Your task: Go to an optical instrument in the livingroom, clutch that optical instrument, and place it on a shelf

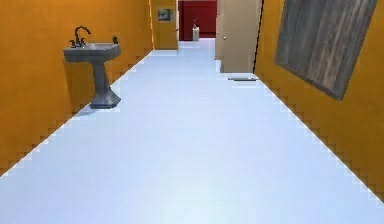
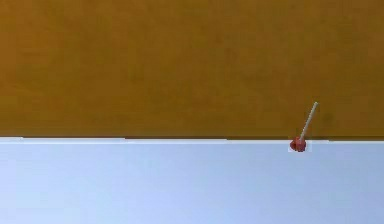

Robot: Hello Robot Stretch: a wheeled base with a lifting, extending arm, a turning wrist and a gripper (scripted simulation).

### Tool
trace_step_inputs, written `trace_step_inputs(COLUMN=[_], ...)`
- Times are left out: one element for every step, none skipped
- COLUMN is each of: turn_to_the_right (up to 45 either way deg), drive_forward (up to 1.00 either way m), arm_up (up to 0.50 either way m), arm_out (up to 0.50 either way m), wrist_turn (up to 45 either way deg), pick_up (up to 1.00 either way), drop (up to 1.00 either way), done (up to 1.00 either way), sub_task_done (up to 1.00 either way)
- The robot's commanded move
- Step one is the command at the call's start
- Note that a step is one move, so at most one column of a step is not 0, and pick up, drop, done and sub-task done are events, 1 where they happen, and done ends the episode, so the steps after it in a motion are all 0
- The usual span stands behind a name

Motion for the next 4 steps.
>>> trace_step_inputs(turn_to_the_right=[0.0,0.0,0.0,0.0], drive_forward=[1.00,1.00,1.00,1.00], arm_up=[0.00,0.00,0.00,0.00], arm_out=[0.00,0.00,0.00,0.00], wrist_turn=[0.0,0.0,0.0,0.0], pick_up=[0.00,0.00,0.00,0.00], drop=[0.00,0.00,0.00,0.00], done=[0.00,0.00,0.00,0.00], sub_task_done=[0.00,0.00,0.00,0.00])
